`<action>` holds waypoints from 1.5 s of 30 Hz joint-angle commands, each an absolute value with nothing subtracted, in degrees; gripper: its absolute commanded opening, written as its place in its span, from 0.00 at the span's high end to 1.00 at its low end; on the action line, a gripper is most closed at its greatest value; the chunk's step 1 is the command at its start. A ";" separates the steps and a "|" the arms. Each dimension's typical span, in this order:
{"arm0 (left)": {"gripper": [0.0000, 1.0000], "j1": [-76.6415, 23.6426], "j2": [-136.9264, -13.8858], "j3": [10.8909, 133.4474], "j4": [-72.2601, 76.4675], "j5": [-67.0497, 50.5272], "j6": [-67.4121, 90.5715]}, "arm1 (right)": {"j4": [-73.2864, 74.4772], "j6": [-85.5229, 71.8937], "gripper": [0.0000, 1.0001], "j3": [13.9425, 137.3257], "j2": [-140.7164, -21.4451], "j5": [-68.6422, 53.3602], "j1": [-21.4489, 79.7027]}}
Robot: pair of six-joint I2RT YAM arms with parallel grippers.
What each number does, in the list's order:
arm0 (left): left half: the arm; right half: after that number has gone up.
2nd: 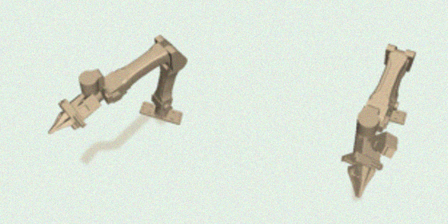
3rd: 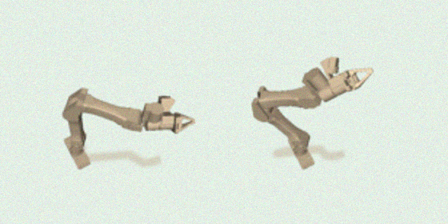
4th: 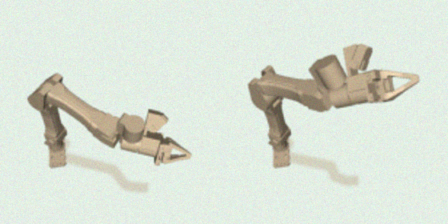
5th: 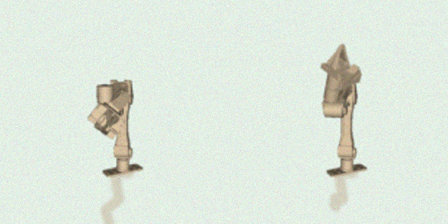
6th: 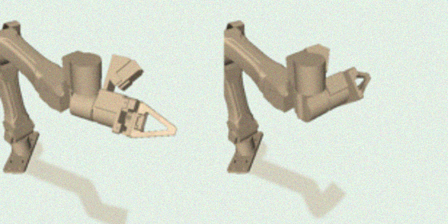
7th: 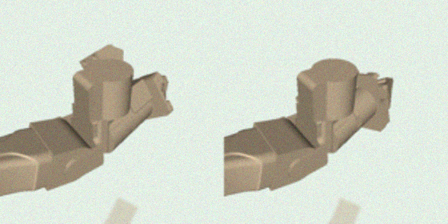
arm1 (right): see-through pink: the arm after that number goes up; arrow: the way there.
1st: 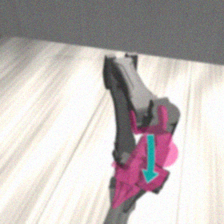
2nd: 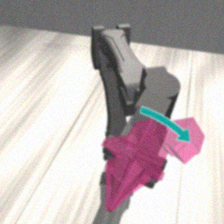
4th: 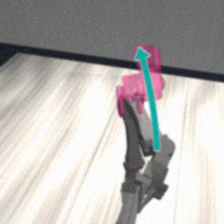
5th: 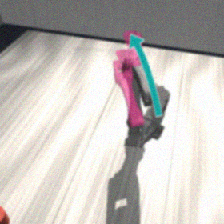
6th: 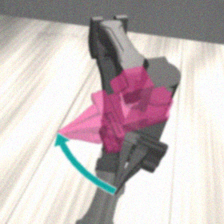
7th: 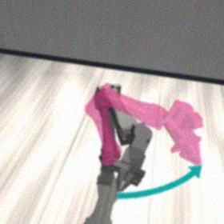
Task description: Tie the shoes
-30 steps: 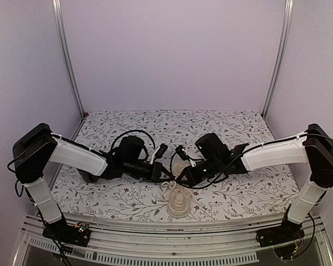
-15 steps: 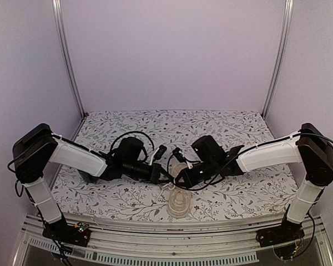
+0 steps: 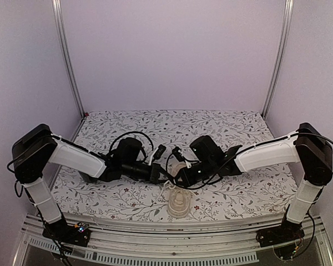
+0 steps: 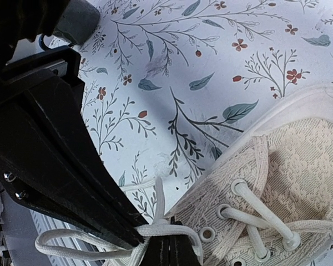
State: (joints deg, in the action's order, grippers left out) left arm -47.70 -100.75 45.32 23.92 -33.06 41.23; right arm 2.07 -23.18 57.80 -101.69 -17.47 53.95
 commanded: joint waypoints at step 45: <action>0.76 -45.73 -101.60 48.83 16.98 -30.14 41.84 | -0.73 -24.89 0.98 56.85 -101.11 -15.47 54.21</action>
State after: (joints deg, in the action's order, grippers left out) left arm -46.46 -99.85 47.37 14.70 -26.81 41.54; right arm 0.78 -24.67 57.67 -101.75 -16.19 54.00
